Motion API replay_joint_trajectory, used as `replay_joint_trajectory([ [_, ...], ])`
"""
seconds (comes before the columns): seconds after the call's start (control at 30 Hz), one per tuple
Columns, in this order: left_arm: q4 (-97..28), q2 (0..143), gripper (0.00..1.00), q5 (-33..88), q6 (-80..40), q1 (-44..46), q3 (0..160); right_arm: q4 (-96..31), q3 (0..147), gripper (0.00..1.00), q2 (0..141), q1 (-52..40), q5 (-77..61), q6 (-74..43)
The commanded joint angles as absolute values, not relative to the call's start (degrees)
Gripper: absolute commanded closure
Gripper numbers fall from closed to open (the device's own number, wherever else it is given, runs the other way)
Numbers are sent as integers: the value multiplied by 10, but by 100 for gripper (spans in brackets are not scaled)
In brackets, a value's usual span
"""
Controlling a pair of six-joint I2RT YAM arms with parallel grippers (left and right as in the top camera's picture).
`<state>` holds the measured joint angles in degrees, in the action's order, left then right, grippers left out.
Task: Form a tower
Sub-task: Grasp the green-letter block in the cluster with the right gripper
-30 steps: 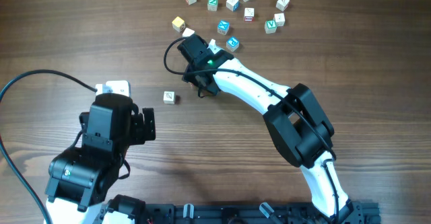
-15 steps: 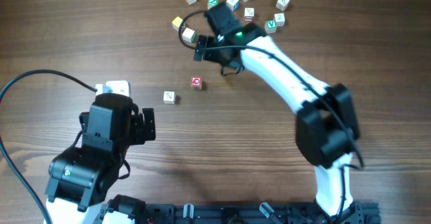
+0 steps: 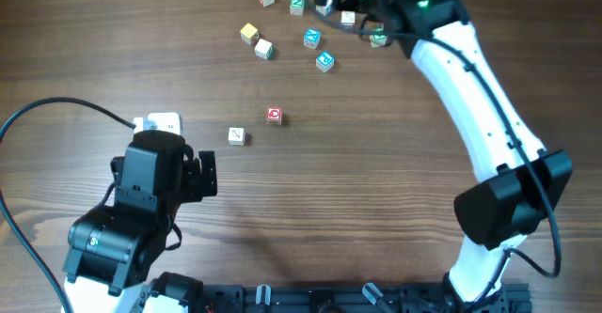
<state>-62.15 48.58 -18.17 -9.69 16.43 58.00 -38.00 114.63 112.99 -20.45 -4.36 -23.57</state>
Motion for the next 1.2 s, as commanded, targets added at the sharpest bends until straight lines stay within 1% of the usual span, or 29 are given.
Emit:
replay_joint_trajectory([
  [0.0,-621,485,0,-187,-94,162,587,-380,1235,1,1207,-184,-65,-210],
  [0.03,-621,485,0,-187,-95,162,587,-385,1260,1,1234,-183,-65,-210],
  [0.07,-621,485,0,-187,-94,162,587,-409,1327,1,1300,-178,-65,-210],
  [0.17,-621,485,0,-187,-95,162,587,-434,1407,1,1393,-169,-65,-210],
  [0.27,-621,485,0,-187,-95,162,587,-406,1418,1,1472,-158,-59,-211],
  [0.5,-621,485,0,-187,-94,162,587,-374,1417,1,1562,-158,-10,-211],
  [0.53,-621,485,0,-187,-94,162,587,-371,1417,2,1571,-158,-11,-211],
  [0.6,-621,485,0,-187,-95,162,587,-371,1416,7,1574,-159,-11,-211],
  [0.7,-621,485,0,-187,-95,162,587,-371,1416,28,1574,-162,-11,-209],
  [0.77,-621,485,0,-187,-95,162,587,-377,1416,48,1574,-162,-11,-210],
  [0.8,-621,485,0,-187,-95,162,587,-382,1416,55,1573,-163,-11,-210],
  [0.87,-621,485,0,-187,-94,162,587,-396,1416,63,1565,-163,-11,-210],
  [0.9,-621,485,0,-187,-95,162,587,-407,1416,70,1557,-163,-11,-210],
  [0.93,-621,485,0,-187,-95,162,587,-420,1416,73,1545,-163,-13,-210],
  [1.03,-621,485,0,-187,-95,162,587,-476,1416,79,1497,-163,-14,-210],
  [1.17,-621,485,0,-187,-95,162,587,-561,1416,81,1425,-177,-42,-211],
])
